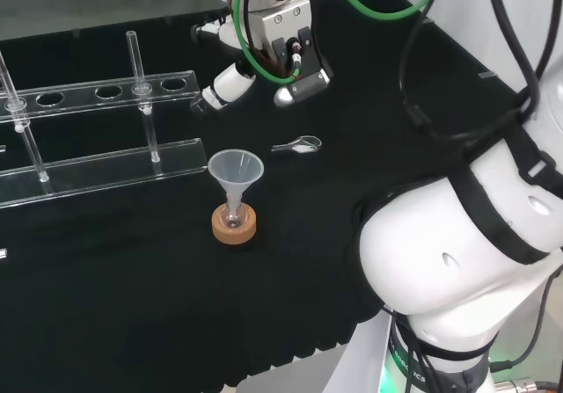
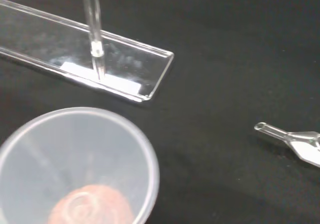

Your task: Pick up the weighing funnel.

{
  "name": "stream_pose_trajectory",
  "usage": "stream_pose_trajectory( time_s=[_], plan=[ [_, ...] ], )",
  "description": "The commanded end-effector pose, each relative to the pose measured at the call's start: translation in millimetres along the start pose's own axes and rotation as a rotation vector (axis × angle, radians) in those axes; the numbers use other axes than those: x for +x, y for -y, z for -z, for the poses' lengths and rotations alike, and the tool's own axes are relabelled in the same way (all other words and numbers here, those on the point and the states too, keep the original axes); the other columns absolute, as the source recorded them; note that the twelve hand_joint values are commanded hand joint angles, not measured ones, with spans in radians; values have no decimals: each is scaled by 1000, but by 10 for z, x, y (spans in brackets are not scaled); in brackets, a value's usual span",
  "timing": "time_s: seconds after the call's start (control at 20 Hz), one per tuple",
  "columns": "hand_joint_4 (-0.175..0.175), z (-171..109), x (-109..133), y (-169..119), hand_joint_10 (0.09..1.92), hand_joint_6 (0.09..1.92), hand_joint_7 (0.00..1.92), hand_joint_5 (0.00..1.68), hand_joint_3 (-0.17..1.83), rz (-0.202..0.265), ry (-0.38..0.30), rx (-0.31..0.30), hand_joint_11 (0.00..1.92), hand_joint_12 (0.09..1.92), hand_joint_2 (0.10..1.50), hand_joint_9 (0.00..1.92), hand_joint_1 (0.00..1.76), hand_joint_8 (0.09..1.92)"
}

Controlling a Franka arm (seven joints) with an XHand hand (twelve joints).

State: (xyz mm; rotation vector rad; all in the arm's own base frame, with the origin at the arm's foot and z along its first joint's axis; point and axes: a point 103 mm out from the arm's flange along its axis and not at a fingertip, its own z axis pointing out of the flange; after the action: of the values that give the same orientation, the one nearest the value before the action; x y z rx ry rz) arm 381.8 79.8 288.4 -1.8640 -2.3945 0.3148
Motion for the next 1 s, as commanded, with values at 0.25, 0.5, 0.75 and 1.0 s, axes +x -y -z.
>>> stream_pose_trajectory(
  time_s=[0.25, 0.5, 0.75, 1.0],
  plan=[
    [19, -191, -773, -496, 394, 87, 5, 0, 32, -30, 29, 31, 0, 1156, 657, 0, 455, 301],
    [20, -305, -1175, -680, 408, 87, 10, 0, 28, -46, 32, 48, 0, 1129, 663, 0, 483, 330],
    [23, -416, -1563, -755, 575, 87, 34, 0, 22, -84, 36, 70, 0, 1211, 668, 0, 513, 388],
    [48, -677, -1841, -813, 87, 87, 1, 0, 3, -115, 53, 207, 0, 274, 643, 0, 483, 87]
  ],
)
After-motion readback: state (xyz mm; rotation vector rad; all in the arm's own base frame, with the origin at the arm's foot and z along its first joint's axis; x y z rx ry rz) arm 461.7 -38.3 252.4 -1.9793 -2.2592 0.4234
